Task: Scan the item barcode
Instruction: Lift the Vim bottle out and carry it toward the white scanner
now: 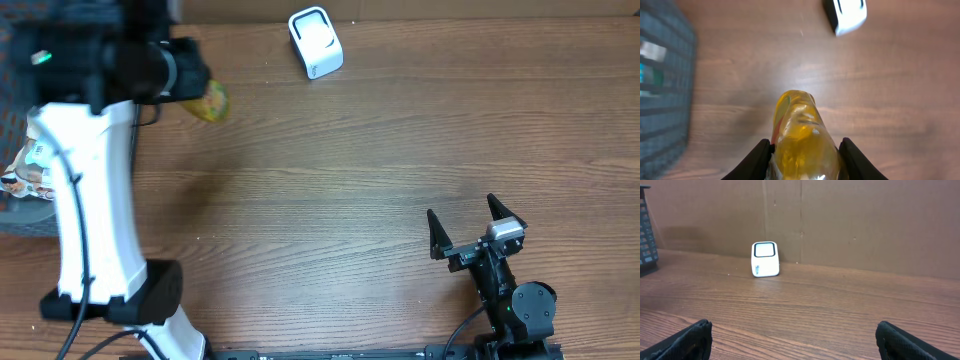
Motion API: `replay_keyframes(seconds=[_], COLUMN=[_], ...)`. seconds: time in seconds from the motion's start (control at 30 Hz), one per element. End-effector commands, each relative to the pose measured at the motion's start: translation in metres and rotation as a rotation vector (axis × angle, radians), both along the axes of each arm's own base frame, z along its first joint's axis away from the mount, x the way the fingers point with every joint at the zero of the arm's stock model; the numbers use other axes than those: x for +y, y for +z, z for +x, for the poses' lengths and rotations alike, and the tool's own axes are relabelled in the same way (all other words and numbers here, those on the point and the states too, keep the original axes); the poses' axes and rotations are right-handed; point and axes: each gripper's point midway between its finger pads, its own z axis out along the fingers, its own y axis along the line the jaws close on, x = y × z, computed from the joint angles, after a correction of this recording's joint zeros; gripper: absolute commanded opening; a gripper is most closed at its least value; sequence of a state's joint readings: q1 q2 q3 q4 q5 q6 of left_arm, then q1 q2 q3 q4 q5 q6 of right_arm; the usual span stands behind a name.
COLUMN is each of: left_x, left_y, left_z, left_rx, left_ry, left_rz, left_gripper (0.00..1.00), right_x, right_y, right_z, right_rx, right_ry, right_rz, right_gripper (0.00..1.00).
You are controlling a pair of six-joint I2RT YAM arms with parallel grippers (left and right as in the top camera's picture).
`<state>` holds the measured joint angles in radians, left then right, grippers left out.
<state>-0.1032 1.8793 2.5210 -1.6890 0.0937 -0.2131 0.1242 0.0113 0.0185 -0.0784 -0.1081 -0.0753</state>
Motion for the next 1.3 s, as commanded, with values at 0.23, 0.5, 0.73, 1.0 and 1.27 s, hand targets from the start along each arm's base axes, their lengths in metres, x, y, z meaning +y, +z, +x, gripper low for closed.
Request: replay_keyframes(seconds=[0.23,0.5,0.73,1.0,1.27], left_x=[-0.075,-0.128,-0.189,-0.252,-0.28], left_y=[-0.099,-0.156,-0.19,-0.195,-0.214], left_z=[0.012,0.017,0.004,-0.007,-0.027], left_rx=[0.247,0.238,0.198,0.093,0.104], left_ry=[-0.119,-0.092,-0.111,-0.136,-0.203], left_rz=[0.048,0.11,0.079,0.018,0.06], left_gripper=[0.09,0.09,0.11,0.11,0.12], right_x=[0.0,0.0,0.0,0.0,0.0], right_y=[-0.002,-0.002,-0.002,-0.002,-0.002], right_z=[0.0,0.0,0.0,0.0,0.0], right_rx=[-0.001,-0.002,-0.001,-0.002,-0.001], right_ry=[0.003,0.003,0.003,0.003,0.003], right_rz=[-0.001,-0.001,-0.001,-0.001,-0.001], right_gripper=[1.0,1.0,1.0,1.0,1.0])
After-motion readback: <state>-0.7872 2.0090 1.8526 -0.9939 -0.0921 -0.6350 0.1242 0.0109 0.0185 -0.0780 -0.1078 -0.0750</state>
